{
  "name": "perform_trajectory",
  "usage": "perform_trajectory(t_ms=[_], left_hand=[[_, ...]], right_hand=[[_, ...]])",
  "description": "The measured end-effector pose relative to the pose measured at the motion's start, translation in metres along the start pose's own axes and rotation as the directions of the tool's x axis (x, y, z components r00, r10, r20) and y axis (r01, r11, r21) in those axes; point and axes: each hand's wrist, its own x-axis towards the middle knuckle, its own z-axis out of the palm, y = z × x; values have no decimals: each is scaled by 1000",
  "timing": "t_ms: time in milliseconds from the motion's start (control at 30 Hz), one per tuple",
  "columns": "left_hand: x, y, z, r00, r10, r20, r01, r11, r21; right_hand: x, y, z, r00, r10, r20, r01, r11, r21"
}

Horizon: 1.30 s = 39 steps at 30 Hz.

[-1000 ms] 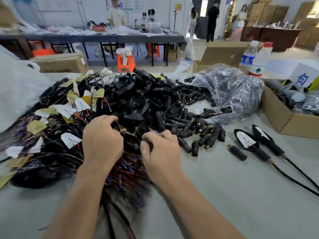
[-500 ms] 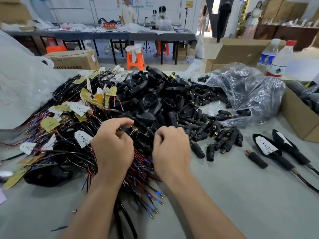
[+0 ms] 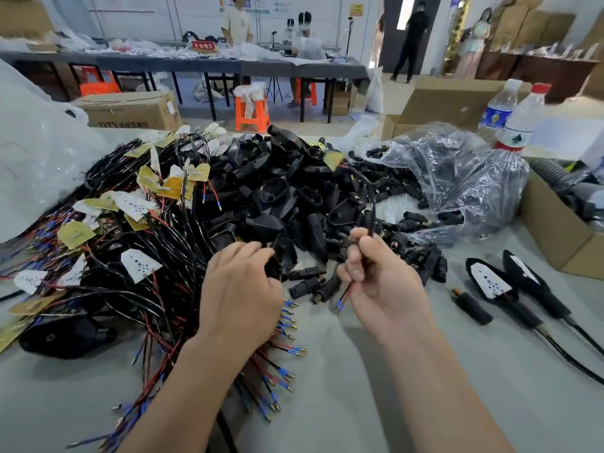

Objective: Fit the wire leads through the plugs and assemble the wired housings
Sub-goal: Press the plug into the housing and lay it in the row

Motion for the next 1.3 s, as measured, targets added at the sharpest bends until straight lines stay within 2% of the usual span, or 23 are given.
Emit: perform_trajectory(t_ms=[67, 133, 233, 333, 433, 633, 700, 733, 767, 867, 933, 1000, 1100, 1167, 1233, 1300], left_hand=[[0, -3, 3, 996, -30, 78, 20, 992, 125], [0, -3, 4, 995, -30, 98, 10, 981, 195], [2, -4, 3, 991, -1, 132, -22, 985, 172], [1, -2, 1, 996, 66, 64, -62, 996, -68], [-3, 12, -2, 997, 65, -31, -72, 925, -373], [-8, 21, -3, 990, 126, 64, -51, 743, -668], [-6, 21, -7, 981, 149, 124, 20, 560, -828], [-6, 21, -7, 985, 113, 130, 63, 469, -881], [-5, 19, -5, 989, 61, 134, 96, 420, -902], [-4, 18, 0, 990, -68, 123, 140, 566, -813], [-6, 24, 3, 985, -33, 171, 156, 602, -783], [-10, 26, 7, 979, 12, 204, 139, 696, -704], [-11, 27, 8, 990, 12, 138, 75, 789, -609], [-10, 24, 8, 997, -39, 59, 67, 802, -594], [-11, 24, 6, 997, -75, -19, 51, 828, -558], [-12, 25, 6, 994, -75, -80, 21, 848, -530]], right_hand=[[2, -5, -4, 1000, -21, -13, 21, 1000, 14], [2, -7, -5, 996, -71, -47, 64, 988, -141], [2, -5, -6, 987, -145, -65, 112, 926, -360], [0, 0, -4, 994, -113, -7, 104, 932, -347], [0, 3, -2, 992, -118, 35, 123, 922, -366], [2, 7, -4, 968, -241, 69, 241, 825, -511], [2, 6, -5, 961, -271, 60, 260, 801, -540], [2, 6, -5, 959, -278, 63, 265, 791, -552], [2, 6, -6, 958, -278, 72, 269, 784, -559], [2, 7, -5, 964, -234, 126, 264, 780, -567], [2, 9, -5, 965, -214, 149, 261, 762, -592], [2, 10, -4, 967, -214, 140, 254, 739, -624], [3, 9, -4, 970, -239, 43, 212, 745, -632], [3, 1, -5, 964, -253, -86, 173, 838, -518], [3, -11, -7, 953, -229, -197, 164, 940, -300], [3, -17, -9, 952, -198, -235, 171, 977, -128]])
